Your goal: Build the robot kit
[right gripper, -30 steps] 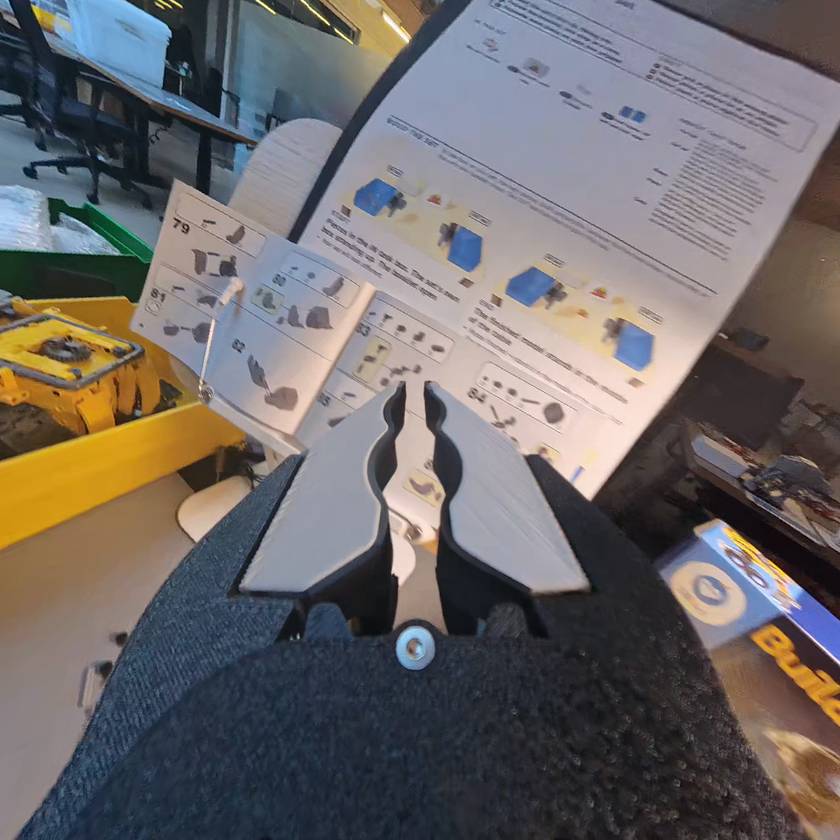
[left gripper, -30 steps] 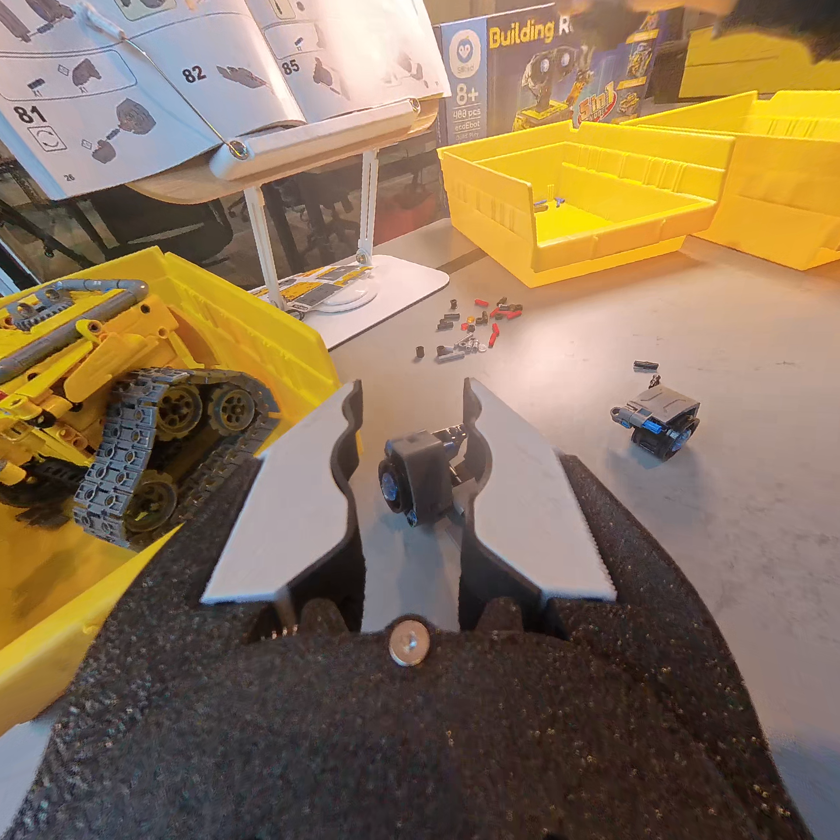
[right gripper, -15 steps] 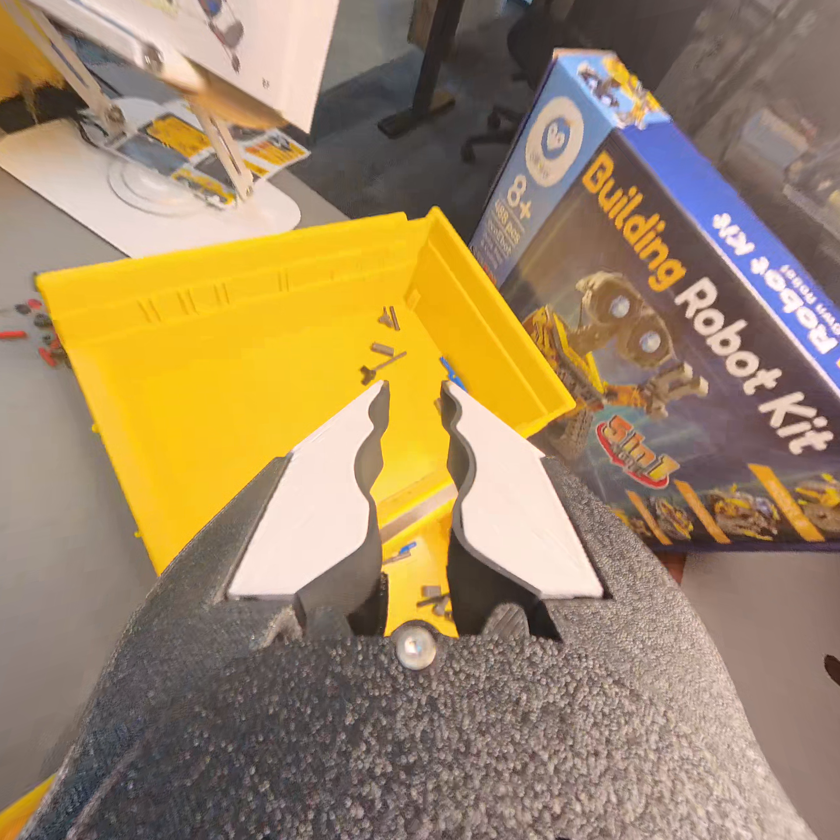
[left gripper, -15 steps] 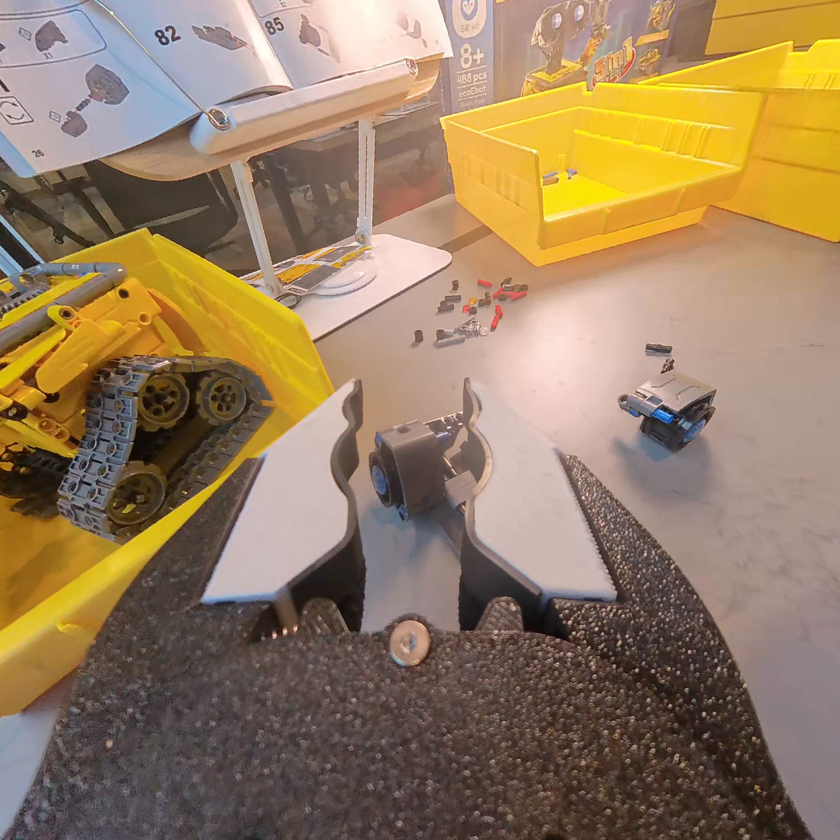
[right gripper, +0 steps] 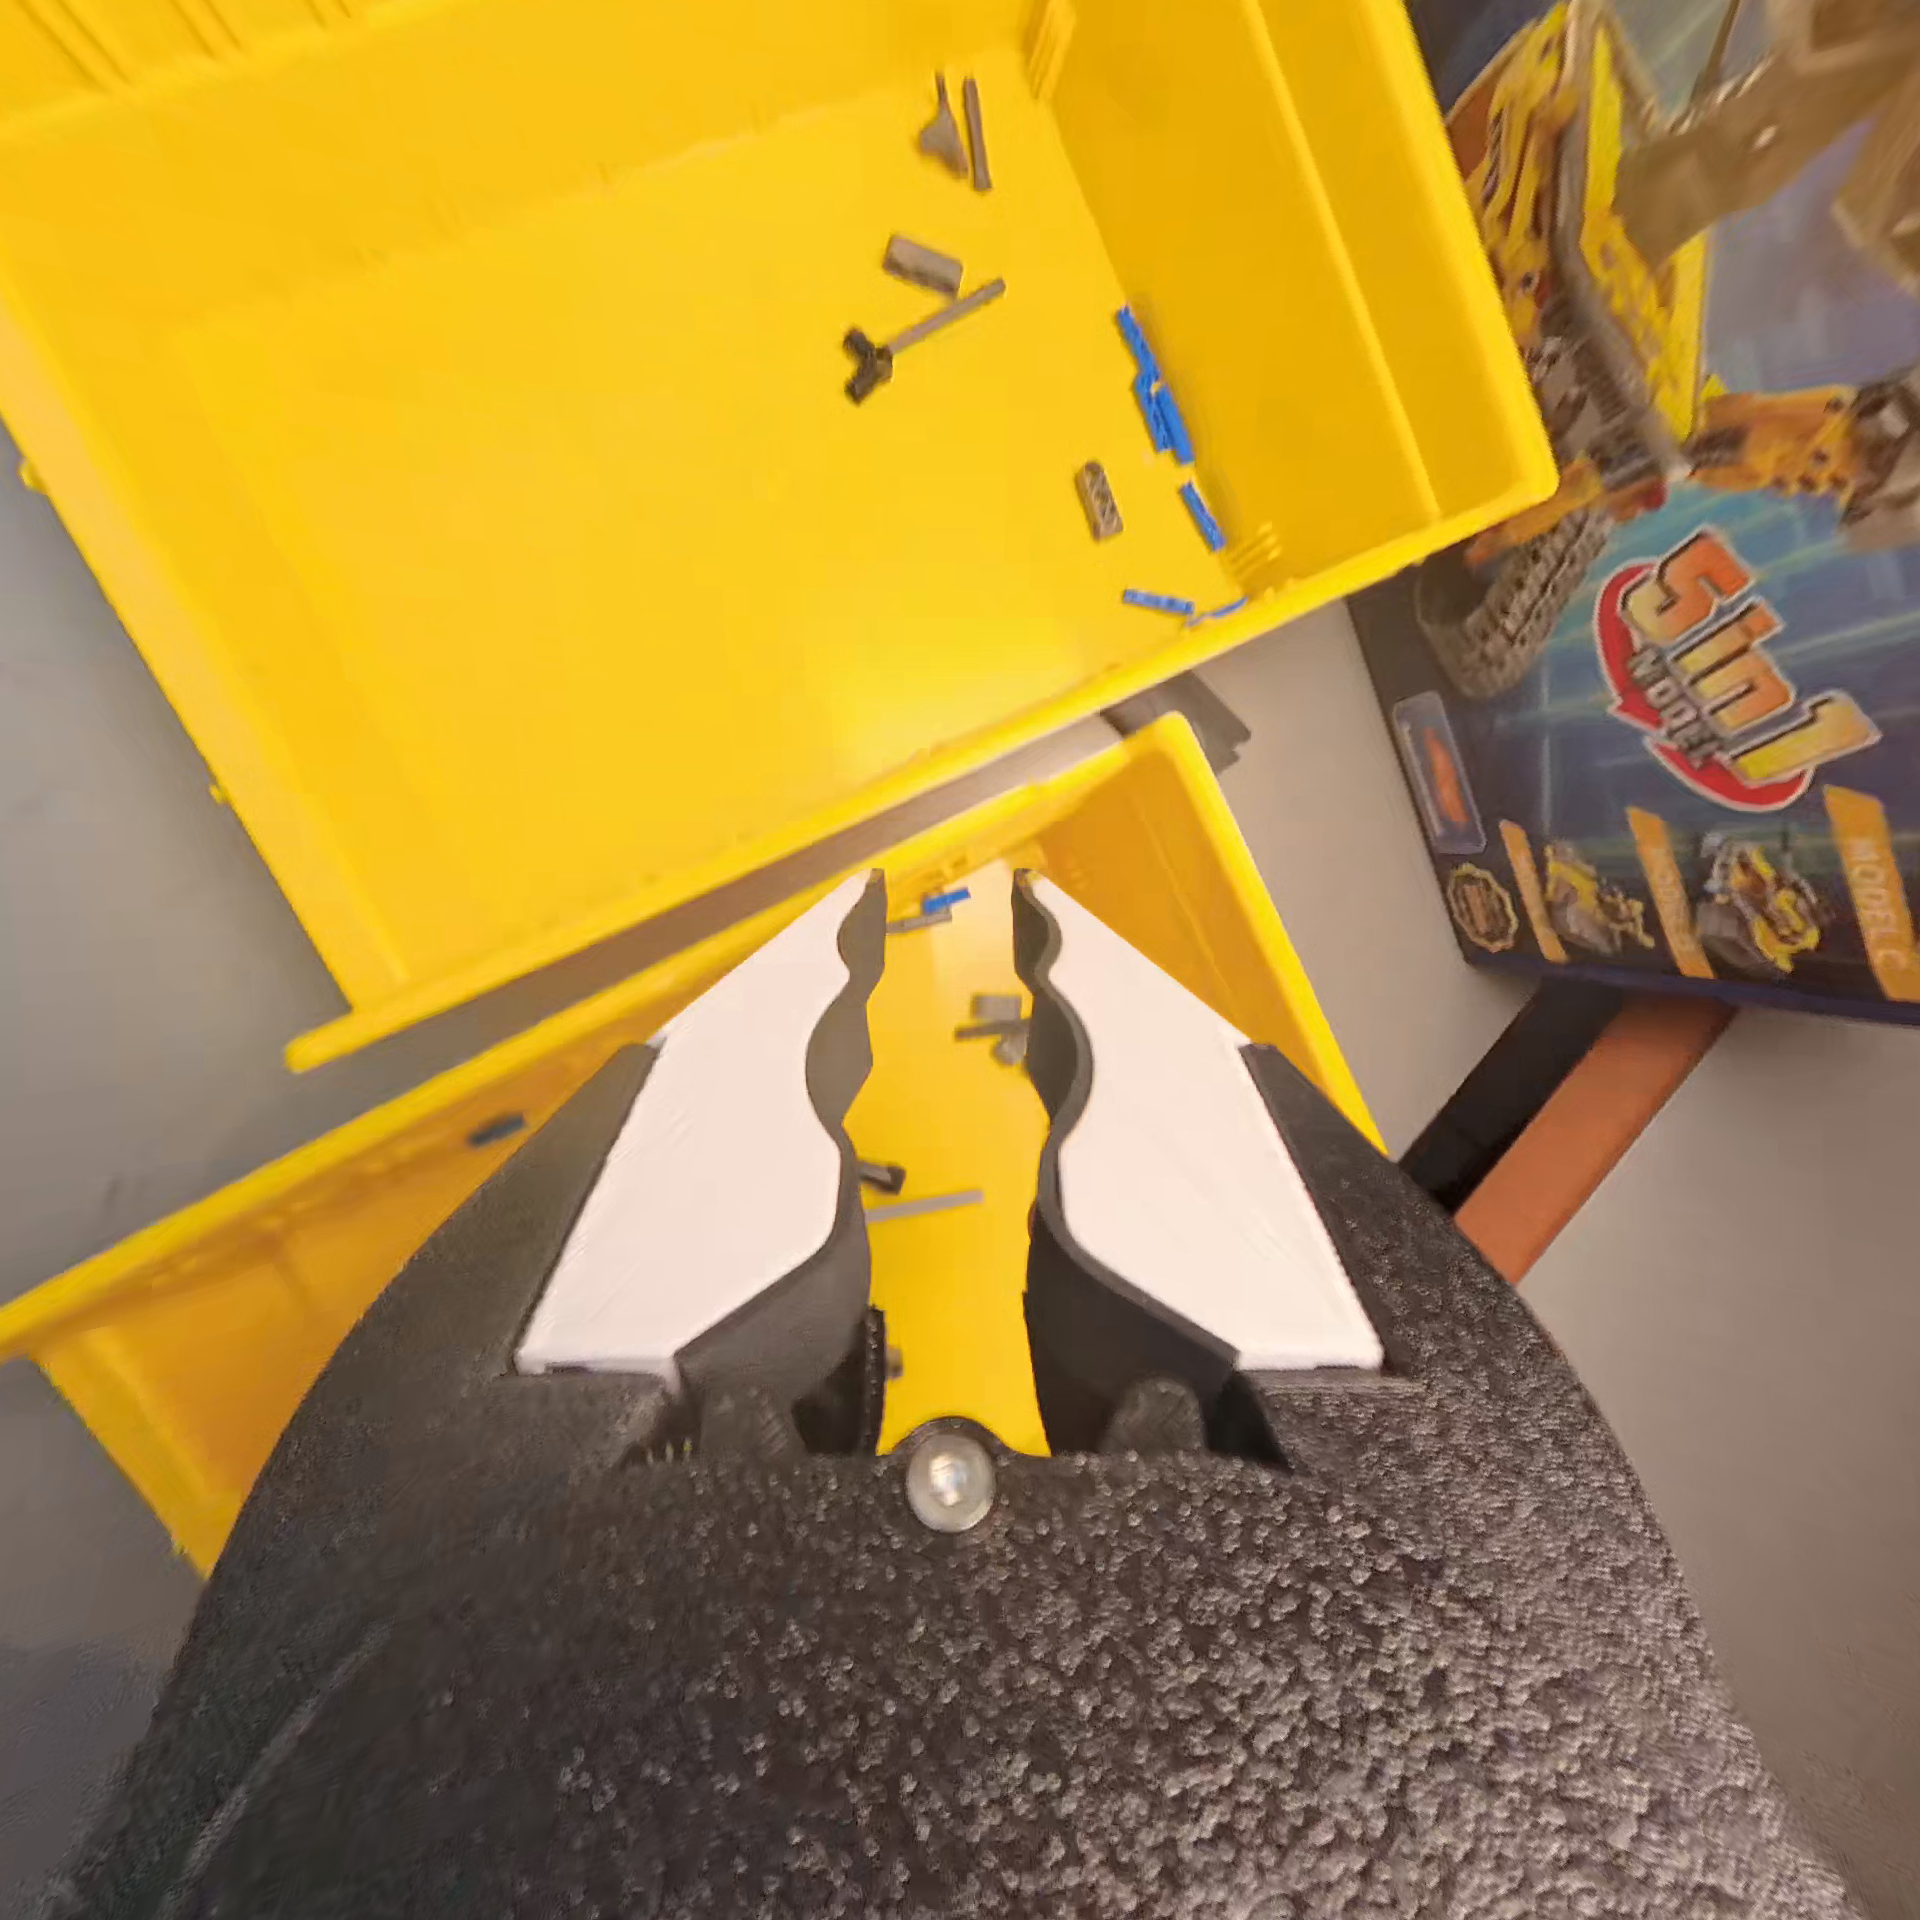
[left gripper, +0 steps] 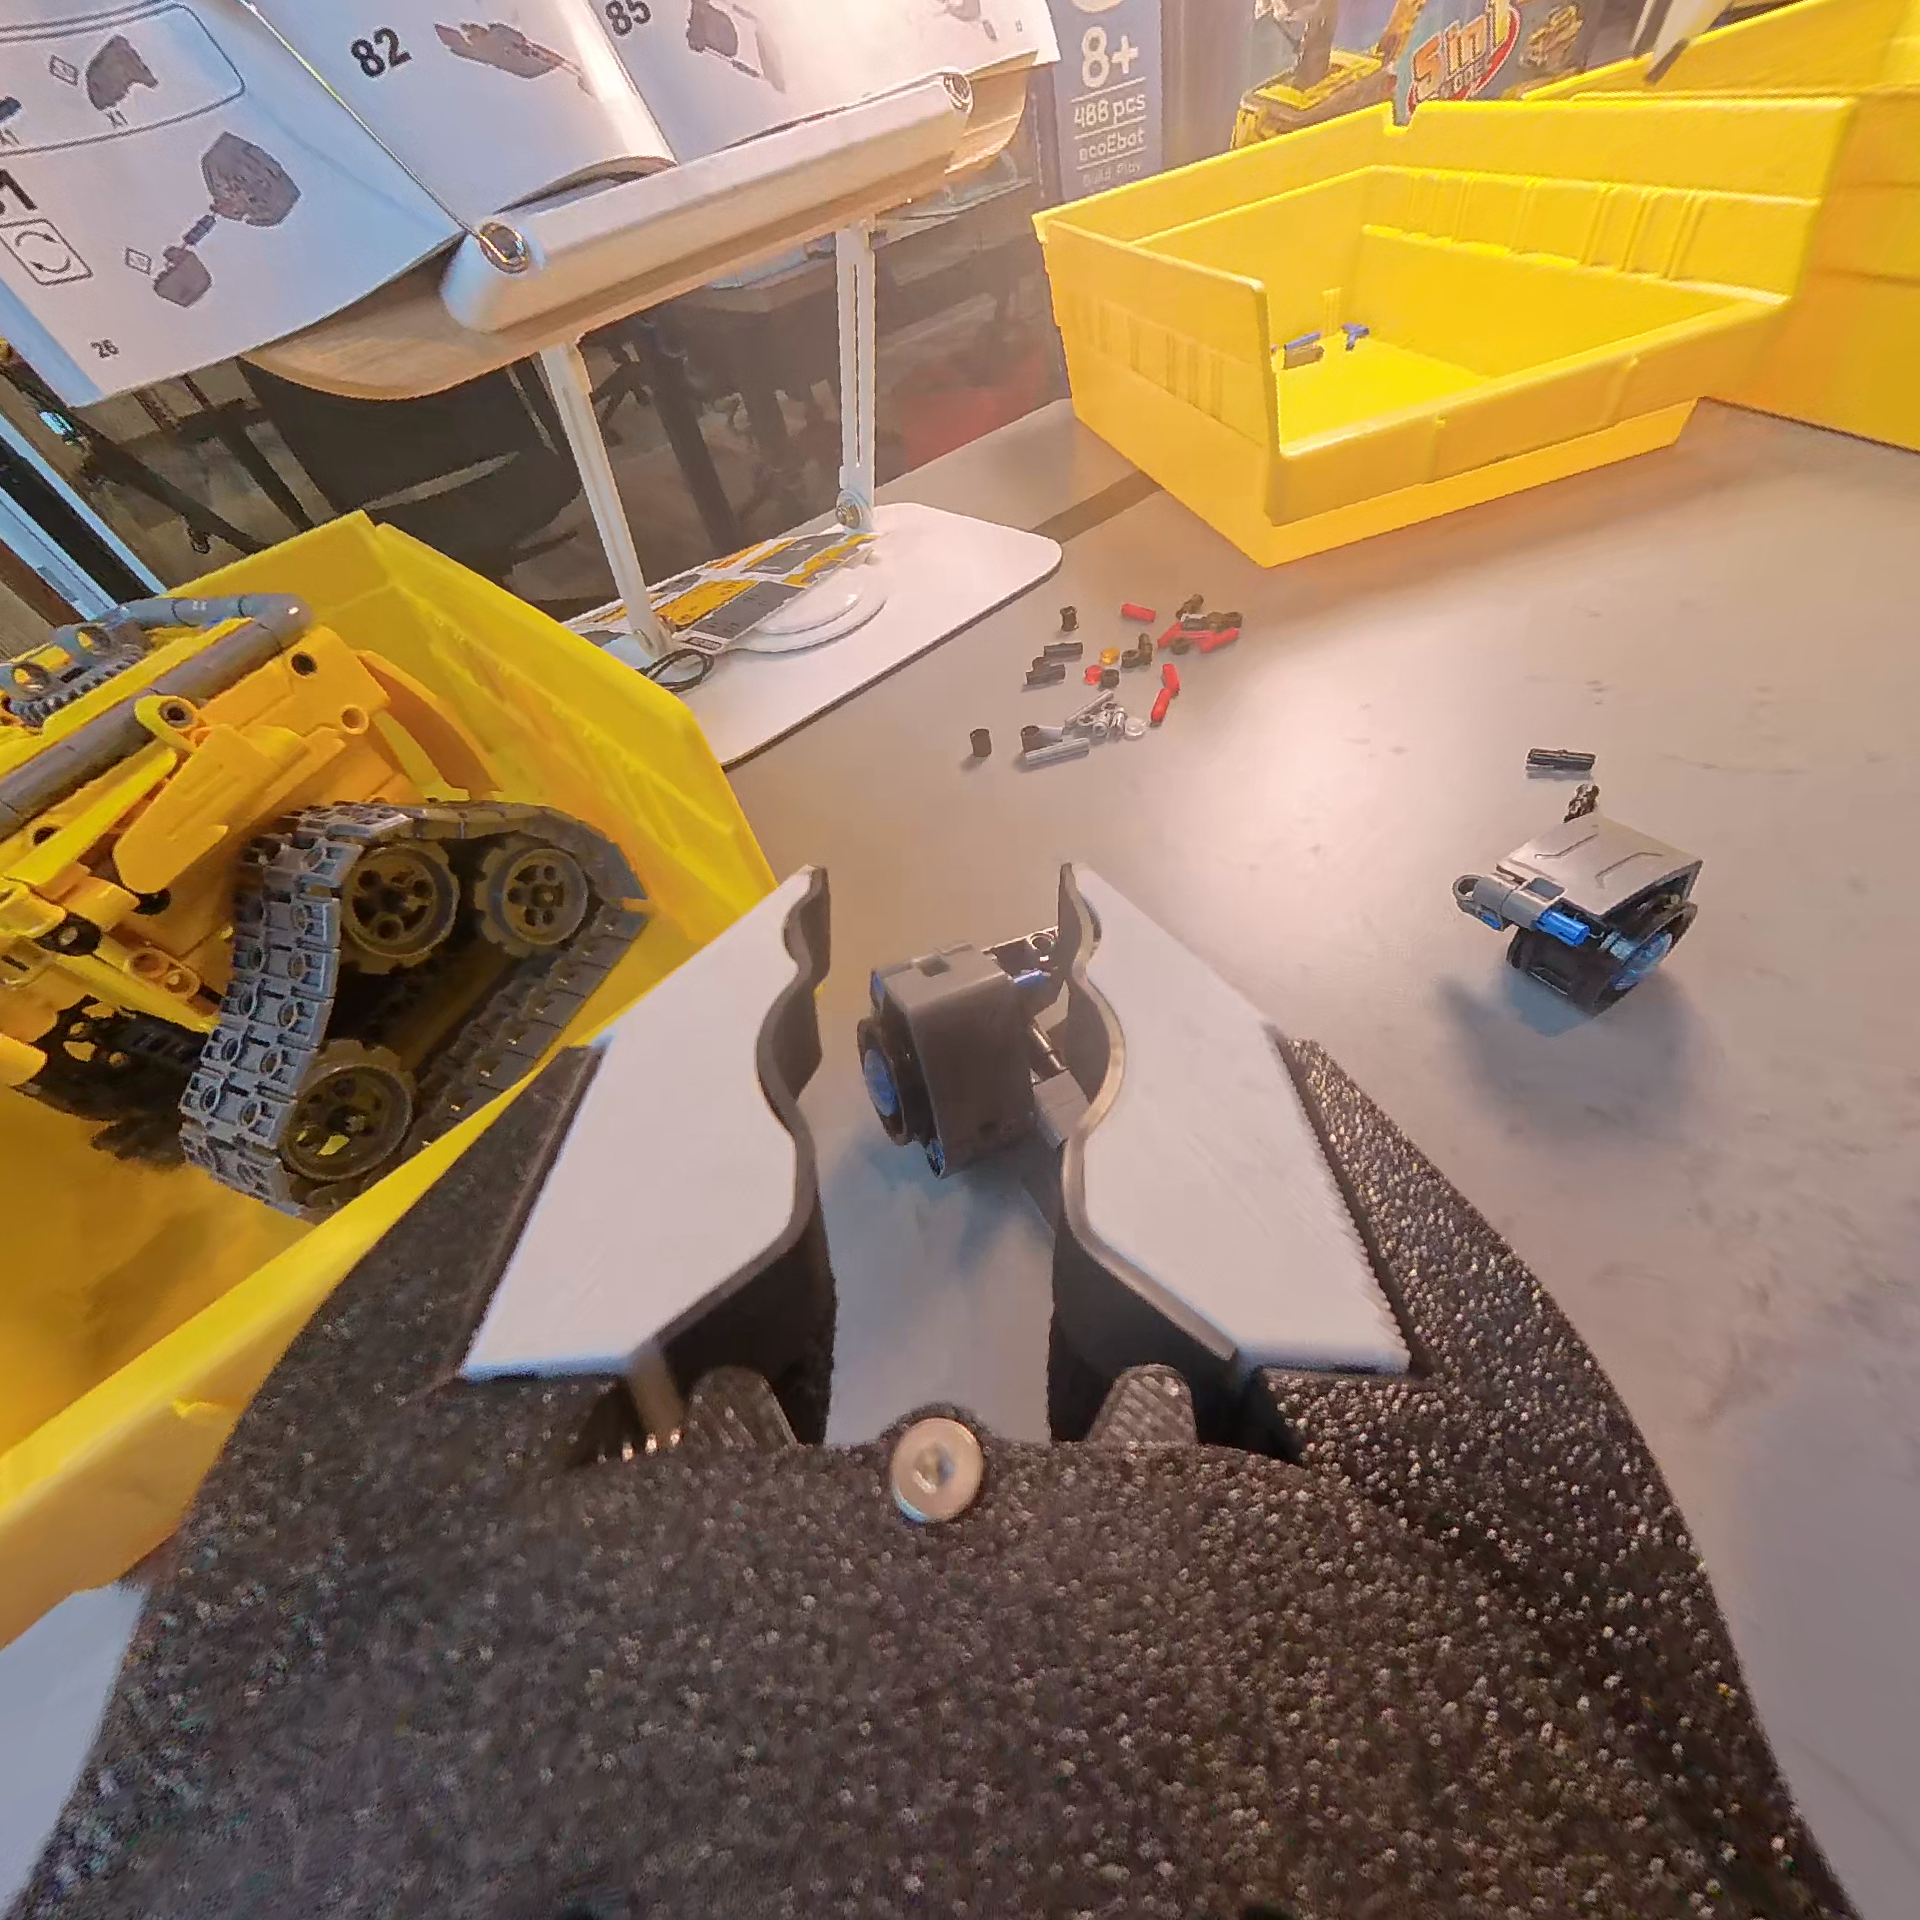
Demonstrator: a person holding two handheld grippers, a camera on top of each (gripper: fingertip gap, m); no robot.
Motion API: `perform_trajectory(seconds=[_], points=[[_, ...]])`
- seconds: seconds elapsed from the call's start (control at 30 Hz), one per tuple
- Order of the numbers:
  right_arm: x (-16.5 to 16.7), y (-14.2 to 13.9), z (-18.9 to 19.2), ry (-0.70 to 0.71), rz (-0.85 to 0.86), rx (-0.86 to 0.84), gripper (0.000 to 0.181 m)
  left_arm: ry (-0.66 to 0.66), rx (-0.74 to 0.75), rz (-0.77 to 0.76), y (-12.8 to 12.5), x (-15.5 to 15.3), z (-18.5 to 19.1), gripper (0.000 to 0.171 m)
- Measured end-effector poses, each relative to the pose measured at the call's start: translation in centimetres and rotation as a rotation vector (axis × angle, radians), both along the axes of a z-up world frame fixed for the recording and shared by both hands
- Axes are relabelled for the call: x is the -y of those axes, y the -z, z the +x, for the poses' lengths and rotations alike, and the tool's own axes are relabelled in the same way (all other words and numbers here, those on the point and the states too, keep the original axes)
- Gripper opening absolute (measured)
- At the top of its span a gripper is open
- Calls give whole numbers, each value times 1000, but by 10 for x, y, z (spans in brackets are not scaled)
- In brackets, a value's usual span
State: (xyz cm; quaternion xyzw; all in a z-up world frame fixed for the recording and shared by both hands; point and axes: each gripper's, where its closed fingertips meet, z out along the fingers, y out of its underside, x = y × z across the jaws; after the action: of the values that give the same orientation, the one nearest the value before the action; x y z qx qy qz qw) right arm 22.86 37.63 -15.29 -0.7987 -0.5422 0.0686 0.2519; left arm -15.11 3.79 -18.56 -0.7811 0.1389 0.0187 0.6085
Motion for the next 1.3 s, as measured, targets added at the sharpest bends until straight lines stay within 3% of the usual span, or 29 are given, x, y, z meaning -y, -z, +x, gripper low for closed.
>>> perform_trajectory(seconds=[0.27,0.5,0.8,0.9,0.97,1.07,1.17,1.23,1.3], points=[[8,51,76,31,-178,230,23,-3,-3,-13,2,-1,0,43],[-8,79,53,73,-174,104,23,-7,-18,-7,2,-1,0,43],[-12,104,49,27,-184,133,15,-6,-28,-5,2,0,1,43],[-7,100,48,21,-195,115,14,0,-27,-2,1,0,2,42],[2,81,43,-6,-164,75,14,7,-25,1,1,1,3,42],[43,21,15,-121,-109,-88,14,18,-14,6,0,3,4,42],[131,-36,-26,-342,-97,-241,14,28,3,7,-1,3,4,42],[196,-42,-52,-468,-96,-263,14,36,8,8,-2,4,5,42],[247,-20,-78,-515,-75,-228,14,43,12,7,-2,5,7,42]])
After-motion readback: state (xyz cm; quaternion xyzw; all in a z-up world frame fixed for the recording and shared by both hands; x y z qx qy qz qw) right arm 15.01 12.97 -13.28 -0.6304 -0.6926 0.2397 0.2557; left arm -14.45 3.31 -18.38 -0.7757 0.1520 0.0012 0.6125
